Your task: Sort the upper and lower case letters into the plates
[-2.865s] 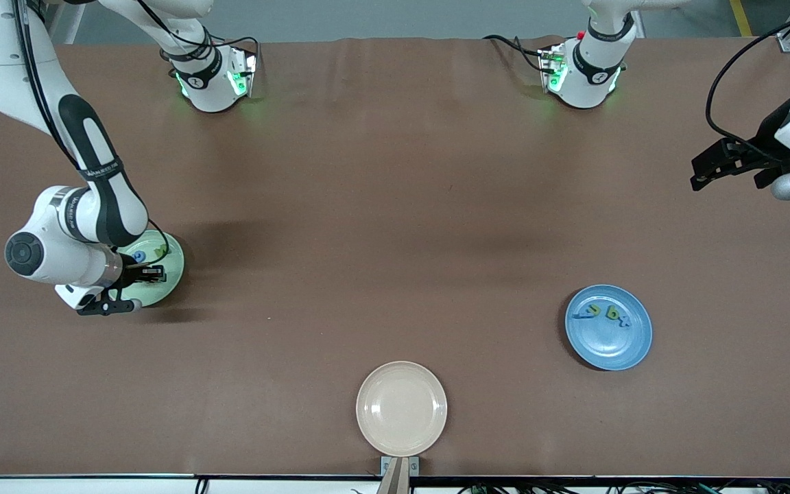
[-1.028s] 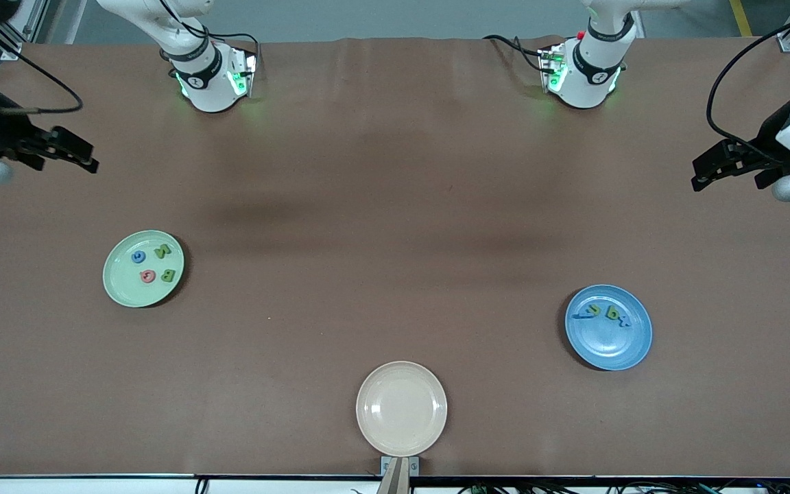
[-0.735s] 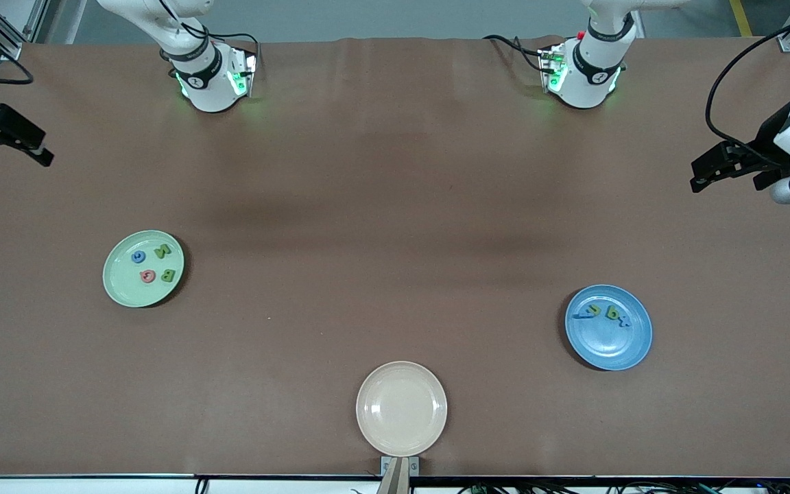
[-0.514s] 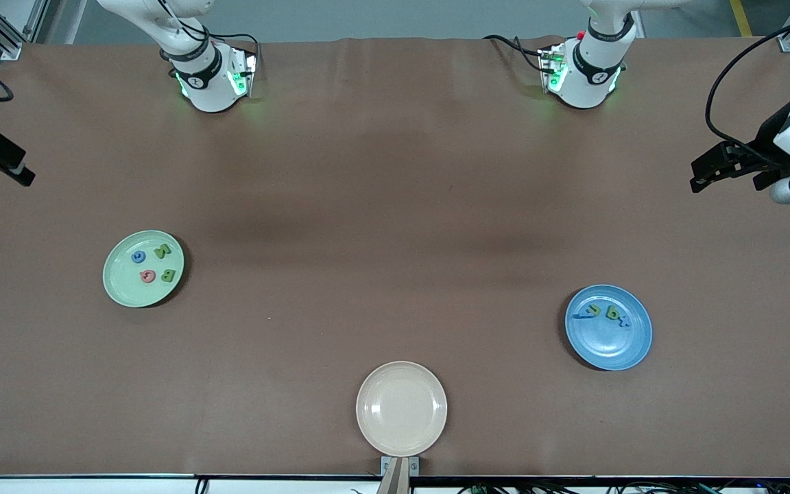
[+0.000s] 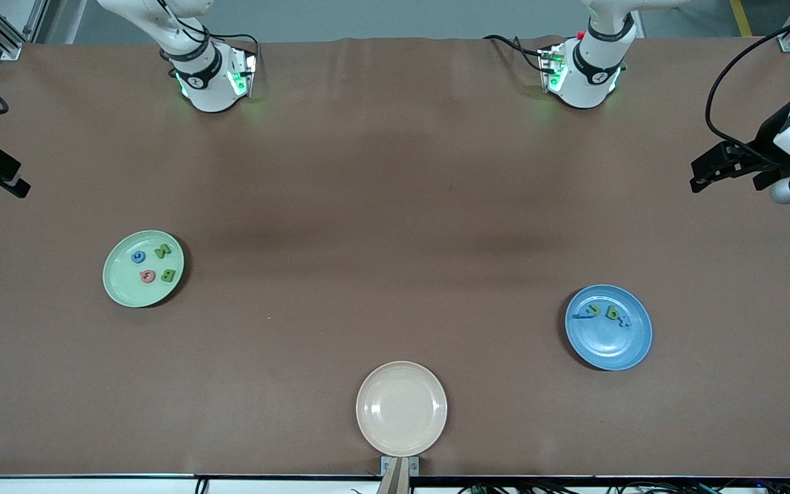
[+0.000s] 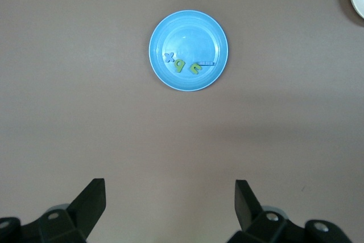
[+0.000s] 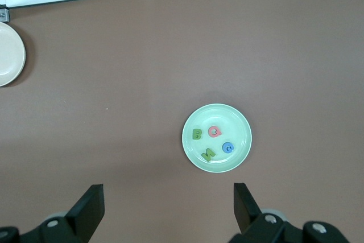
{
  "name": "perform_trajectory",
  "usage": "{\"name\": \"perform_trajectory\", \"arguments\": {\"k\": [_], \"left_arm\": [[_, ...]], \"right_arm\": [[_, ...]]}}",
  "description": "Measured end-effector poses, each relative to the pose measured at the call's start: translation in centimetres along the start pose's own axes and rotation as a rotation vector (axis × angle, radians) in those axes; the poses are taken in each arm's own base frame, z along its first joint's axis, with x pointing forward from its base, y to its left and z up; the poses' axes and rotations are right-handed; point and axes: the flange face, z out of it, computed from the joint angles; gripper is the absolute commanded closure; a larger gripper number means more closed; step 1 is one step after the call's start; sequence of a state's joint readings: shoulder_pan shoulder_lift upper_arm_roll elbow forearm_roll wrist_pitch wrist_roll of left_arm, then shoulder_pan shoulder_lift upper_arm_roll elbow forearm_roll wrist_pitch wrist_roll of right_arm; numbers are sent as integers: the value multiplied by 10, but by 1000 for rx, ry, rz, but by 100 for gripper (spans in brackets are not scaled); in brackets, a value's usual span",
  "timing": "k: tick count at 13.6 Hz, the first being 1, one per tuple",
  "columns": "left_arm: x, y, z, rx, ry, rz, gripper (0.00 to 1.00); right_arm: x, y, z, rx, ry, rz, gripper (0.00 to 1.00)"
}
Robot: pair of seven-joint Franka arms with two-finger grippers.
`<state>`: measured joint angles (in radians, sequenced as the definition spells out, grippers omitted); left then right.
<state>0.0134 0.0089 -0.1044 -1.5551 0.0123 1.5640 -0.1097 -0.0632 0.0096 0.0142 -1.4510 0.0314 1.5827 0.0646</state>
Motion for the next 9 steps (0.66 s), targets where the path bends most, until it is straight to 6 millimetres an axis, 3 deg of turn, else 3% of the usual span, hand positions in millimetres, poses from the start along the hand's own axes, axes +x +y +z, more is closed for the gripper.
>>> {"name": "perform_trajectory", "arguments": {"k": [9], "left_arm": [[-3,0,-9,0,7,0,0]], "right_arm": [[0,0,0,0,0,0,0]]}}
